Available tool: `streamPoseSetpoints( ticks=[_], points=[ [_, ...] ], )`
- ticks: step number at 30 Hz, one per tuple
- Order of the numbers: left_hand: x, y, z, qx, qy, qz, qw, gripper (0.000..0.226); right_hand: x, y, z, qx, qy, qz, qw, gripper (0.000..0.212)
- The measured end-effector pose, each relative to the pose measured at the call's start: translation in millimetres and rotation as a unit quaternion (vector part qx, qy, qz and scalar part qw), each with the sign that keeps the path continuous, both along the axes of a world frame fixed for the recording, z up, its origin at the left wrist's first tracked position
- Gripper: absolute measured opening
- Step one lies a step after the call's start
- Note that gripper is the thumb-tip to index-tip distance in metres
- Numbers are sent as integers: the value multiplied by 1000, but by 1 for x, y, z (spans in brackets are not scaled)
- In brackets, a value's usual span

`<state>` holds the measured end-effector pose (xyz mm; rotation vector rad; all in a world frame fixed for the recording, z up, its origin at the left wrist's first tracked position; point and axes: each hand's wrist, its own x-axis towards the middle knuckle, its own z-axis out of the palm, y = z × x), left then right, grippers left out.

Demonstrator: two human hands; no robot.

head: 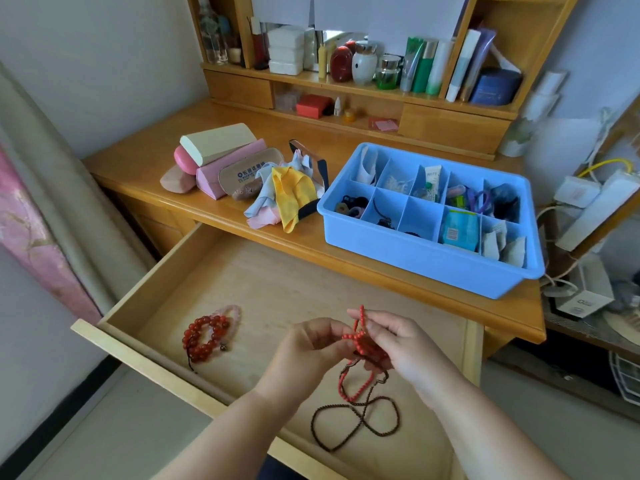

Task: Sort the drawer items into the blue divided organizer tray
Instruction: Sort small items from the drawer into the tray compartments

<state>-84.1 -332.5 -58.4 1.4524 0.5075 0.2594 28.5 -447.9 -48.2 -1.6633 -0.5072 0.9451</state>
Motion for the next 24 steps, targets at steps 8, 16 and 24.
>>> streamPoseSetpoints(
  ticks=[8,16,24],
  points=[
    [2,0,-6,-169,7,-4,986,13,7,-9,12,-82,-220,91,968,18],
    [-2,18,8,-156,31,-56,986,17,10,-12,12,-23,-163,59,985,42],
    [-4,23,11,-195,40,-124,972,14,14,-13,9,73,63,18,995,35]
  ],
)
